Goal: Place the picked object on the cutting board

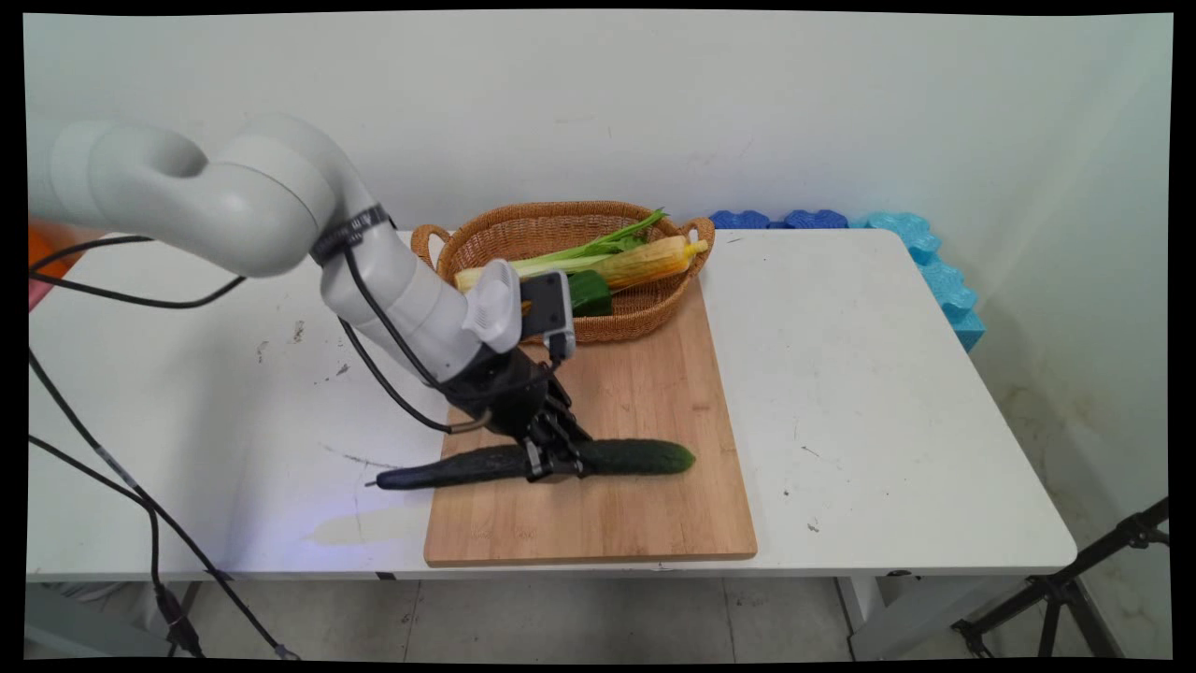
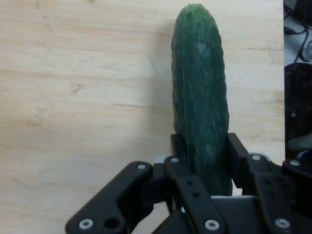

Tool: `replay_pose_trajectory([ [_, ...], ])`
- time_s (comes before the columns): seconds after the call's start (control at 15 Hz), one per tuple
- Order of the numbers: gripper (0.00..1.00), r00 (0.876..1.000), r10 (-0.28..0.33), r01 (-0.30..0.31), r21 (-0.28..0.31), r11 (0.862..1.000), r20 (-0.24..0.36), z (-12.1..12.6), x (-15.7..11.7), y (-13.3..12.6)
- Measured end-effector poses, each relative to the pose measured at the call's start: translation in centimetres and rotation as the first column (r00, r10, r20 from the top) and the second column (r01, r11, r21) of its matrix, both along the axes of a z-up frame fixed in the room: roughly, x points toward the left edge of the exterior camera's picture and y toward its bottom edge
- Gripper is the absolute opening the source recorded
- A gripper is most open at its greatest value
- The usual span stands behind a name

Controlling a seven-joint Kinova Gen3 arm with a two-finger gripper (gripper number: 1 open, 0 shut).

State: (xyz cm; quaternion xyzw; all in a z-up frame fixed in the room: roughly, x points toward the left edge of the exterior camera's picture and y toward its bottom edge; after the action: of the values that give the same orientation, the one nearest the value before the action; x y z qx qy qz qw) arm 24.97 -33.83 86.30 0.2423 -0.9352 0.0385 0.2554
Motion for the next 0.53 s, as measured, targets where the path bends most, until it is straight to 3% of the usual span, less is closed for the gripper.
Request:
replay_pose_trajectory([
  [0.53, 0.00, 1.000, -0.008, 0.008, 0.007, 1.000, -0.025, -2.5, -1.5, -0.2],
])
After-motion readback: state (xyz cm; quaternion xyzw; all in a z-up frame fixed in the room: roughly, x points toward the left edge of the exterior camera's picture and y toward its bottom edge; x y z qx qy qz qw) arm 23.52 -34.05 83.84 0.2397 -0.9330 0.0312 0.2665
